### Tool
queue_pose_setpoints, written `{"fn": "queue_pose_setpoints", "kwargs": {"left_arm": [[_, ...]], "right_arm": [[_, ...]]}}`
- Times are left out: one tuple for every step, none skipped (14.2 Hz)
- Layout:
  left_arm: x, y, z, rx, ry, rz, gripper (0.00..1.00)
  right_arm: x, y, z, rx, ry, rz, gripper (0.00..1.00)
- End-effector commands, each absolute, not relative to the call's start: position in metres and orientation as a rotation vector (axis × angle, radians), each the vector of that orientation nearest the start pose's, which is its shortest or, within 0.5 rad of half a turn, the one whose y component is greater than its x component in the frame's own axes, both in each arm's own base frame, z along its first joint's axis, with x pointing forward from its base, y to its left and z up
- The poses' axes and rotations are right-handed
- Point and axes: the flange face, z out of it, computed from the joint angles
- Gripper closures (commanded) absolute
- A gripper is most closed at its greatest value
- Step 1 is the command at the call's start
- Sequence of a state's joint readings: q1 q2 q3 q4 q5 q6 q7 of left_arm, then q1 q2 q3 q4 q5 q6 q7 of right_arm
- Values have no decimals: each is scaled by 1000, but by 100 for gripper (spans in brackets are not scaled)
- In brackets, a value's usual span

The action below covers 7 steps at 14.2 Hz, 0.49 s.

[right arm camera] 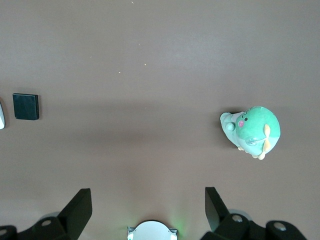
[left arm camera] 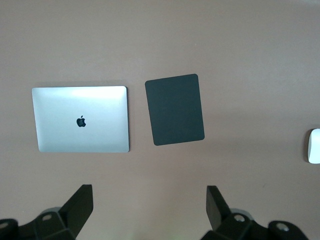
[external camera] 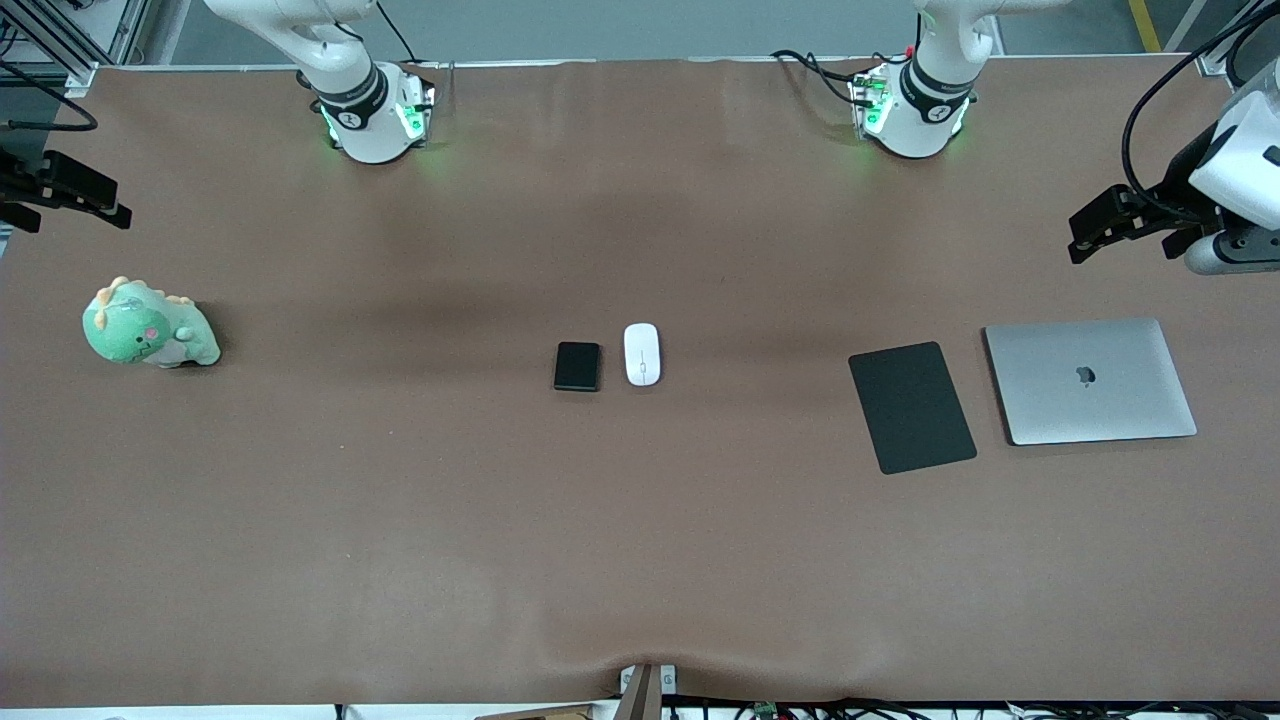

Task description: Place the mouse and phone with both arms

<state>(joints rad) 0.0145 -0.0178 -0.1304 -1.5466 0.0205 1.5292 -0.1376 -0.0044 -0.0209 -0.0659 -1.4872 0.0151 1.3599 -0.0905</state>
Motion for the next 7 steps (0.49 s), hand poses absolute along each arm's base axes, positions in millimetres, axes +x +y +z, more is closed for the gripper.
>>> {"fn": "queue_pose_setpoints", "kwargs": {"left_arm": [[537, -63, 646, -3104, 2, -2, 0], [537, -64, 645, -3104, 2, 5, 0], [538, -64, 644, -3104, 4, 8, 0], [538, -63, 642, -3103, 4, 12, 0], [539, -63, 641, -3103, 4, 17, 0], [540, -63, 639, -3102, 2, 22, 0], [541, -63, 637, -3102, 2, 26, 0]], "right_arm": [[521, -39, 656, -3110, -42, 171, 0], [520, -39, 657, -3109, -42, 174, 0], [520, -38, 656, -3108, -47, 183, 0], [520, -38, 656, -3108, -47, 183, 0], [521, -37, 656, -3109, -49, 183, 0], [521, -37, 656, -3109, -49, 183, 0], [521, -37, 656, -3109, -49, 183, 0]]}}
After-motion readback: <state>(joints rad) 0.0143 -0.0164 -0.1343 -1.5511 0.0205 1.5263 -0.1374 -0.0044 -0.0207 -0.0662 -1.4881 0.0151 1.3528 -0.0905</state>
